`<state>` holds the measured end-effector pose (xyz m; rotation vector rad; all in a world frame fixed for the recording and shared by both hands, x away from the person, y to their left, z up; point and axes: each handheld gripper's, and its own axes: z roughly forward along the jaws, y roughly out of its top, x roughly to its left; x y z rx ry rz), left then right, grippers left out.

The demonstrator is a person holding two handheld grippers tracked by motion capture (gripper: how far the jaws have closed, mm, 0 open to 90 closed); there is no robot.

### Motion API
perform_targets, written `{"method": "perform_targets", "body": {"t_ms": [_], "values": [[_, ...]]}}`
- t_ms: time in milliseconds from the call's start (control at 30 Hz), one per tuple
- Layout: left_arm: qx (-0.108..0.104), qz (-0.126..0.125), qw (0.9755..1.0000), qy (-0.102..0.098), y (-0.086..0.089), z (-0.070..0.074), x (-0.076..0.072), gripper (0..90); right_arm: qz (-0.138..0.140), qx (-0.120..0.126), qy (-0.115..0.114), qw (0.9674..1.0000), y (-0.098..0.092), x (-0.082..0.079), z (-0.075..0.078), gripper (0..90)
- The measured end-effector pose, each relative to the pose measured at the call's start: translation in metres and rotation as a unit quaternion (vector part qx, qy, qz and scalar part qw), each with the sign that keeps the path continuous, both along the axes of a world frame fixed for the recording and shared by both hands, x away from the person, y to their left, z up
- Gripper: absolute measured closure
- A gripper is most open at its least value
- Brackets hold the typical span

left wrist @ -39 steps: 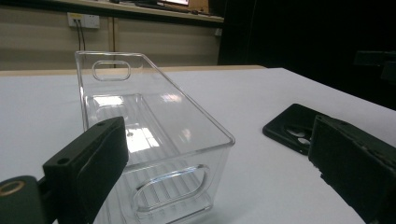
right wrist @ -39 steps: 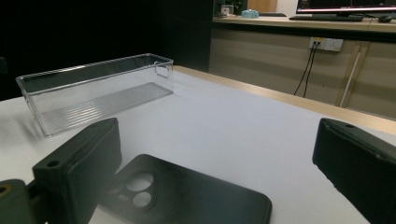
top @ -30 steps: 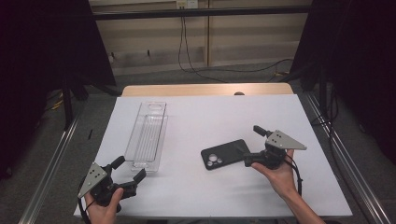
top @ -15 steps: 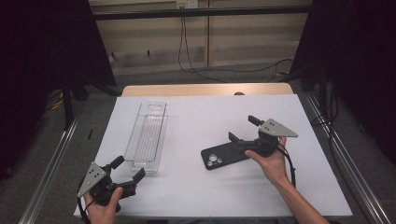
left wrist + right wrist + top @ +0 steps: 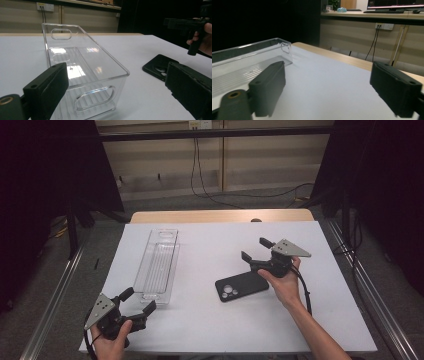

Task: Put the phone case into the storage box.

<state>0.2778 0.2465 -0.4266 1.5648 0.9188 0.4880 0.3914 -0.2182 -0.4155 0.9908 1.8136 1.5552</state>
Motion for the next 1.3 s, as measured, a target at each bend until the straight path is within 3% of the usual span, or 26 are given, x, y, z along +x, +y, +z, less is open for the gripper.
{"method": "perform_targets", "body": {"t_ms": [67, 100, 167, 633, 700, 833, 867, 1067, 1267, 1300], "values": [[0.0, 0.0, 1.0, 0.0, 0.0, 0.0, 0.0, 4.7, 0.002, -0.003, 0.002, 1.0, 0.001, 0.002, 0.001, 16.3], [0.001, 0.0, 1.0, -0.001, 0.0, 0.0, 0.0, 4.7, 0.004, -0.006, 0.005, 1.0, 0.004, 0.006, 0.004, 22.7], [0.0, 0.001, 1.0, 0.0, 0.001, 0.0, 0.0, 4.7, 0.009, -0.009, 0.003, 0.9999, 0.004, 0.008, 0.005, 25.1], [0.002, 0.0, 1.0, -0.001, 0.002, 0.001, 0.0, 4.7, 0.037, -0.016, 0.054, 0.9977, 0.003, 0.018, 0.005, 66.0], [0.0, -0.002, 1.0, -0.002, 0.001, 0.001, 0.0, 4.7, 0.042, -0.017, 0.068, 0.9967, 0.0, 0.019, 0.006, 74.4], [-0.003, 0.0, 1.0, -0.002, 0.001, 0.001, 0.0, 4.7, 0.048, -0.022, 0.081, 0.9954, -0.001, 0.021, 0.008, 80.7], [-0.003, 0.002, 1.0, -0.002, 0.002, 0.001, 0.0, 4.7, 0.048, -0.03, 0.087, 0.9946, -0.001, 0.021, 0.01, 87.2], [-0.005, 0.002, 1.0, 0.0, 0.002, 0.001, 0.0, 4.7, 0.057, -0.038, 0.12, 0.9903, -0.001, 0.024, 0.013, 90.0], [-0.004, 0.002, 1.0, -0.001, 0.002, 0.001, 0.0, 4.7, 0.063, -0.048, 0.171, 0.9821, -0.005, 0.029, 0.013, 90.0], [-0.004, 0.002, 1.0, 0.0, 0.002, 0.001, 0.0, 4.7, 0.063, -0.048, 0.171, 0.9821, -0.005, 0.029, 0.013, 90.0]]}}
